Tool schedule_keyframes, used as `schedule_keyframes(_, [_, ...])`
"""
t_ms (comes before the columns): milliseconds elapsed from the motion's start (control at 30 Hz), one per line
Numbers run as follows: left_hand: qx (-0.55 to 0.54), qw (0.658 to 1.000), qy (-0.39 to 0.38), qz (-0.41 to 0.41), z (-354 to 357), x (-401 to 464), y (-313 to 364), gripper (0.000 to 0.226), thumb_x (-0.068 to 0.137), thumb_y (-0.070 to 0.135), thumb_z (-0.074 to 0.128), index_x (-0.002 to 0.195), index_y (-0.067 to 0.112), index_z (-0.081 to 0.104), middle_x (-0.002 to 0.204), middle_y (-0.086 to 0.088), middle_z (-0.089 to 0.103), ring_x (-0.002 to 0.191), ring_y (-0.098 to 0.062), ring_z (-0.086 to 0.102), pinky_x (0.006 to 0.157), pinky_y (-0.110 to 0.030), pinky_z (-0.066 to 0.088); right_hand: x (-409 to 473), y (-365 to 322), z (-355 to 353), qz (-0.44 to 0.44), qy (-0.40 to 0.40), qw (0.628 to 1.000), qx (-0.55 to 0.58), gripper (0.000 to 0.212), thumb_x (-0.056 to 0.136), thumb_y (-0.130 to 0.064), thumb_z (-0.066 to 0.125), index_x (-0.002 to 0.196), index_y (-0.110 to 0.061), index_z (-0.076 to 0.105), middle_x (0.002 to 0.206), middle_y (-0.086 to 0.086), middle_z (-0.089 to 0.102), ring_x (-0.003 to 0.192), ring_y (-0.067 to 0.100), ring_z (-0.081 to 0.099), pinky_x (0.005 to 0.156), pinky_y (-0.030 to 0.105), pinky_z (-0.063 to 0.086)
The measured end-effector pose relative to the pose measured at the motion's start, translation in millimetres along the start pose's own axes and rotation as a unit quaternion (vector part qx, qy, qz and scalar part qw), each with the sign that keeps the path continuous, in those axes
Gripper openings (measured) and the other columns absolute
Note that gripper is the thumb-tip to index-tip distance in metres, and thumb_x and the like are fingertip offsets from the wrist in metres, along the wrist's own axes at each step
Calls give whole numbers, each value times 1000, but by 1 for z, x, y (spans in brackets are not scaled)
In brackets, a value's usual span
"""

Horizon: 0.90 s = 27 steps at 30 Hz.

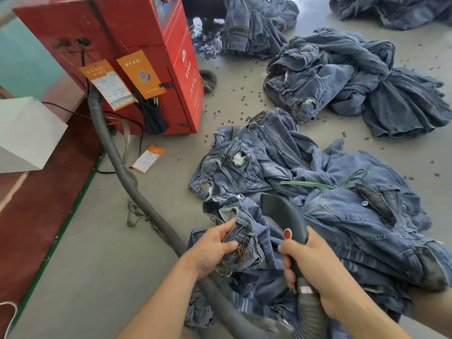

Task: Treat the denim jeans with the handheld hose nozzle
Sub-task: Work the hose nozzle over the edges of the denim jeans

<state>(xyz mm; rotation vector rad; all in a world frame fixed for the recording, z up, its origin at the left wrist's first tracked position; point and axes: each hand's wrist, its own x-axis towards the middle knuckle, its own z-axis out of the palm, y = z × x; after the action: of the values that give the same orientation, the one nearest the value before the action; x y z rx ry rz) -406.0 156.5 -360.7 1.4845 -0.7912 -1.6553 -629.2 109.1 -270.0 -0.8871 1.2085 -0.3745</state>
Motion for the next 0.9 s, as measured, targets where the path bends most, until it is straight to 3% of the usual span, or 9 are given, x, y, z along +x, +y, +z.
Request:
schedule_keyframes(100, [46,999,-6,18,1,2,0,68,98,-14,51,155,22,44,152,3,56,142,-13,49,119,-37,37,-11,8,13,23,-64,997,-48,21,79,-17,64,94,-17,50,60,10,55,42,23,46,41,29,41])
schedule_keyframes(200, [64,998,-11,4,4,0,-1,78,96,-13,52,148,44,45,148,14,57,135,-3,52,115,-28,41,4,-4,15,5,-18,998,-55,16,90,-3,60,97,-9,47,58,10,53,39,22,44,41,28,40])
schedule_keyframes(267, [93,996,-9,-7,1,-1,-3,80,96,-10,54,153,43,37,157,16,45,144,-3,42,122,-32,31,7,-13,6,1,8,999,-42,17,91,1,58,93,-9,45,59,11,52,40,22,43,43,30,40])
schedule_keyframes(367, [152,988,-31,13,-2,1,-2,84,96,-2,58,156,49,27,164,24,26,151,5,23,128,-32,17,-7,-9,-3,13,-25,998,-53,17,89,-2,59,93,-11,45,61,12,52,42,24,44,43,31,40])
schedule_keyframes(467, [181,981,-58,45,1,2,1,86,93,-10,55,140,60,40,162,34,12,150,12,7,120,-10,12,-12,-6,6,35,-61,994,-89,16,89,-5,59,96,-10,46,62,12,53,42,23,44,41,29,40])
schedule_keyframes(567, [176,982,-69,29,5,-4,4,92,88,-16,48,136,62,45,152,46,16,142,23,9,104,7,16,3,-21,8,25,-28,997,-63,16,91,0,57,92,-11,45,63,13,50,42,23,43,44,30,40])
schedule_keyframes(633, [183,980,-70,19,5,-7,4,93,88,-19,46,138,60,44,152,48,17,142,23,10,106,5,14,4,-26,-1,20,-8,999,-32,18,92,1,57,92,-12,45,62,12,50,42,23,42,45,31,40])
schedule_keyframes(733, [188,980,-68,13,1,-6,5,90,90,-21,43,147,49,43,156,43,17,145,18,9,118,-12,9,-8,-21,-7,26,-22,998,-55,17,90,-3,60,95,-11,46,61,12,53,42,23,44,44,31,41])
schedule_keyframes(900, [224,971,-88,-2,4,-5,4,87,90,-22,42,152,38,45,150,49,22,141,22,10,113,-4,13,14,-29,6,48,-27,992,-118,15,92,0,57,100,-8,47,62,13,51,42,23,44,43,29,41])
